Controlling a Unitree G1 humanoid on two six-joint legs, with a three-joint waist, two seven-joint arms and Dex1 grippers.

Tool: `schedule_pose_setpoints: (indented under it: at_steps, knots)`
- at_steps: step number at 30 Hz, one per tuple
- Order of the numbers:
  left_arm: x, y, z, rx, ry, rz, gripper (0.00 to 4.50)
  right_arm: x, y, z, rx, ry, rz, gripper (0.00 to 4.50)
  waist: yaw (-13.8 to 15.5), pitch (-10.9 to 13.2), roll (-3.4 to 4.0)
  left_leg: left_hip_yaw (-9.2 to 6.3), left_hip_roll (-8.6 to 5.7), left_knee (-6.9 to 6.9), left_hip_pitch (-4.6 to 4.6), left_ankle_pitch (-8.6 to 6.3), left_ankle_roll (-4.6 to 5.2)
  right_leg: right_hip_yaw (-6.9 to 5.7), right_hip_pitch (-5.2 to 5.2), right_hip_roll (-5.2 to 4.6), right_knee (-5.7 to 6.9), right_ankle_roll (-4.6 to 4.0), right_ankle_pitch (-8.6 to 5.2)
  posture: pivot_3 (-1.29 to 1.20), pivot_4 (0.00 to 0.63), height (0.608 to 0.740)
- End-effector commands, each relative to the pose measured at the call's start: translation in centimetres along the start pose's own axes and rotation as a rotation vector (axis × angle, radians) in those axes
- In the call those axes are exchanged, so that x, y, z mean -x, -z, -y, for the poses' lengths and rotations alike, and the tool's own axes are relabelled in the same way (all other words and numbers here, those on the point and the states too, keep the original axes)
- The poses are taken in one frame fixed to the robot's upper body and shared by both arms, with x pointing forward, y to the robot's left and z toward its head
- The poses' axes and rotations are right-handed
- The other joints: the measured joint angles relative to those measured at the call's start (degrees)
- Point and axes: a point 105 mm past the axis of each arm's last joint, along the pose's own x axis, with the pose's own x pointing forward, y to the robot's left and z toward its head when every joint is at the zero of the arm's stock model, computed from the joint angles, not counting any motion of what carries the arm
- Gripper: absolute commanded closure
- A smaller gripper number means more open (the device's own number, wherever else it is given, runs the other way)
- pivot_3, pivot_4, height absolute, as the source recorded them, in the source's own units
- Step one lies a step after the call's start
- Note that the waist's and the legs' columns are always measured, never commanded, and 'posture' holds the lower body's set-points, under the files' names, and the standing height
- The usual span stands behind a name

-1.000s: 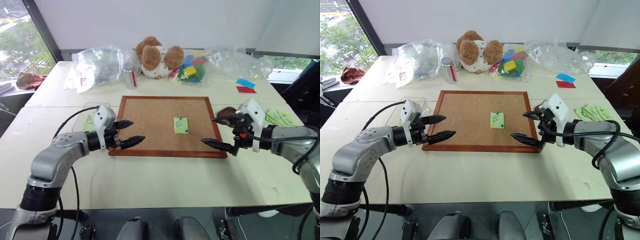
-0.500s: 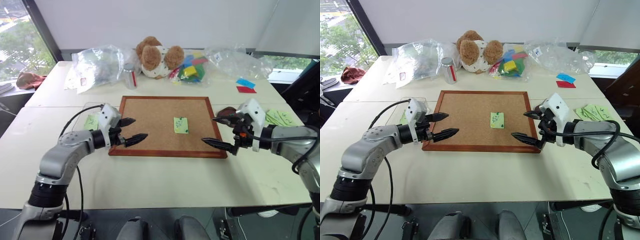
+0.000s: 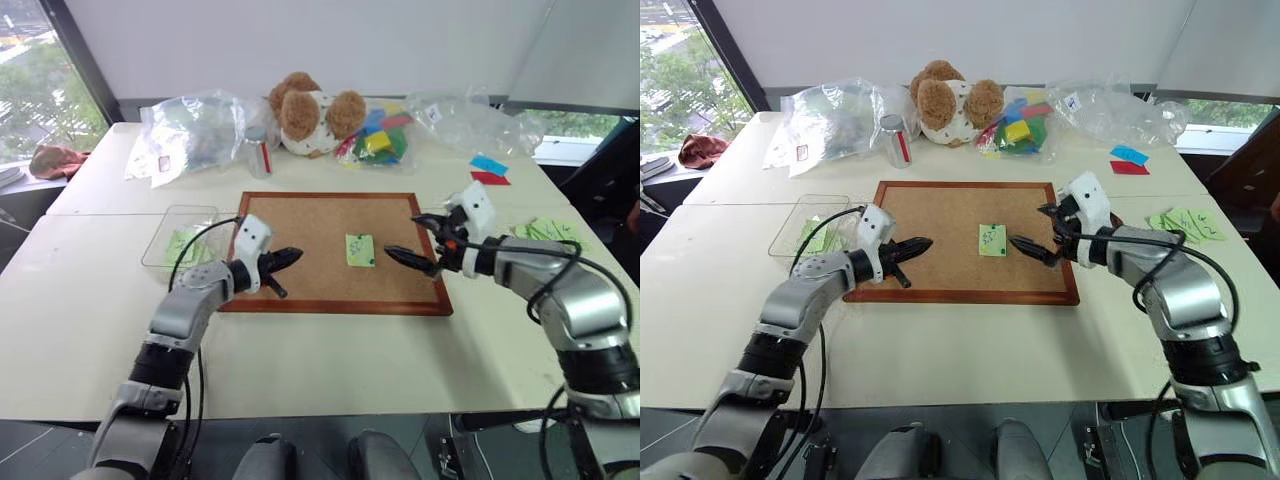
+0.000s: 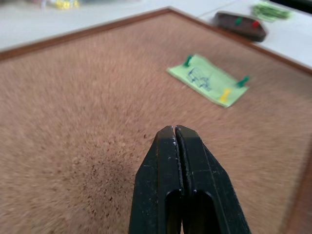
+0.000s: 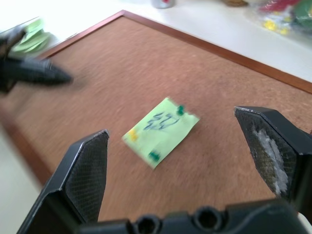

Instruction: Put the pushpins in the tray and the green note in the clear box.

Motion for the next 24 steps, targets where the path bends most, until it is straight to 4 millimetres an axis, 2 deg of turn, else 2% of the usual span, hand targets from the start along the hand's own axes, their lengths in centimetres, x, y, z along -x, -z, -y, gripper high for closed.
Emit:
schedule_pose_setpoints:
  at_steps: [1, 5, 8, 11, 24]
  knots:
    - [-0.9, 0.3, 0.0, -0.037, -0.002, 0.001, 4.46, -1.7, -0.8, 0.8, 0.009, 0.045, 0.005, 0.00, 0.0, 0.0, 0.00, 0.00, 0.00, 0.00, 0.00, 0.00, 0.00, -0.01, 0.00, 0.00, 0.01, 0.00, 0.00, 0.00, 0.150, 0.740]
    - [-1.2, 1.5, -0.3, -0.041, -0.019, -0.024, 4.46, -3.7, -0.6, 1.2, -0.022, 0.059, -0.001, 0.00, 0.1, 0.0, 0.00, 0.02, 0.00, 0.00, -0.02, 0.02, -0.02, 0.00, -0.04, 0.00, 0.03, 0.00, 0.00, 0.00, 0.150, 0.740]
    - [-1.3, 1.7, -0.5, -0.037, -0.034, -0.025, 4.50, -5.3, 0.0, 1.4, -0.037, 0.065, -0.011, 0.88, 0.0, 0.0, 0.02, 0.02, -0.01, 0.02, 0.00, 0.02, -0.03, 0.00, 0.00, 0.00, 0.03, 0.00, 0.00, 0.00, 0.150, 0.740]
    - [-1.3, 1.6, -0.6, -0.035, -0.040, -0.018, 4.50, -6.3, 0.4, 1.3, -0.034, 0.064, -0.019, 2.17, 0.1, 0.0, 0.02, 0.02, -0.01, 0.04, 0.03, 0.03, -0.04, -0.01, 0.02, -0.01, 0.08, 0.01, 0.00, 0.00, 0.150, 0.740]
    - [-0.7, 2.0, -0.2, -0.019, -0.046, -0.022, 4.50, -8.6, 1.7, 0.7, -0.042, 0.037, -0.034, 2.17, -0.3, 0.0, 0.03, 0.02, -0.01, 0.02, 0.04, 0.04, -0.06, -0.01, -0.06, 0.00, 0.19, 0.01, 0.00, 0.00, 0.150, 0.740]
